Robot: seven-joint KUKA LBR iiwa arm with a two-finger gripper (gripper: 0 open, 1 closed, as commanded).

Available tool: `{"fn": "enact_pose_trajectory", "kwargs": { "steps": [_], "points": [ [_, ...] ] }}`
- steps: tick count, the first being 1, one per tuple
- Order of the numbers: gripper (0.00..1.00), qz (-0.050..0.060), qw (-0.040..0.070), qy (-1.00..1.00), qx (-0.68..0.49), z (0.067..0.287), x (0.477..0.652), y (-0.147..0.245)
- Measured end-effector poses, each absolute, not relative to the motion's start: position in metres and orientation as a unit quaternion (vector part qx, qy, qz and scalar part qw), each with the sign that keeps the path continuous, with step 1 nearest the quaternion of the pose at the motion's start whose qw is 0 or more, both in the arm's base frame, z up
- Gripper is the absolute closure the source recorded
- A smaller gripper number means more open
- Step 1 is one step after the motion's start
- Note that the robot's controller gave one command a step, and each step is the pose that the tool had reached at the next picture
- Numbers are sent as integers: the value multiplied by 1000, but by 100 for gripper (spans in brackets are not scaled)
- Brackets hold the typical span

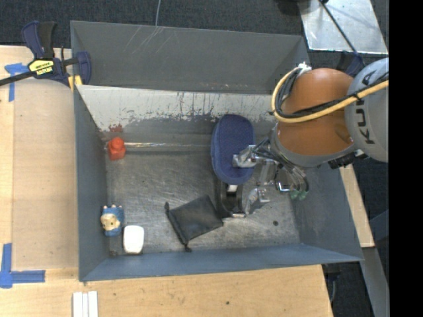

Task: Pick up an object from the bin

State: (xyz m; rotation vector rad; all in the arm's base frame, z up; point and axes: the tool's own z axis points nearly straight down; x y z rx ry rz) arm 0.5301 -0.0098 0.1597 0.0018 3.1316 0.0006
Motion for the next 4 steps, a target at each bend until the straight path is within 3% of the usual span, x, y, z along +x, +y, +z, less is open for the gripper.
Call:
{"fn": "enact_pose_trajectory", "kwargs": {
  "steps": [1,2,3,4],
  "points": [
    [0,-1,16,999,-40,148,536,0],
    [0,-1,18,998,-57,145,538,2],
    [100,-1,29,998,-56,147,543,2],
    [100,0,7,997,-70,263,539,34]
  ]
}}
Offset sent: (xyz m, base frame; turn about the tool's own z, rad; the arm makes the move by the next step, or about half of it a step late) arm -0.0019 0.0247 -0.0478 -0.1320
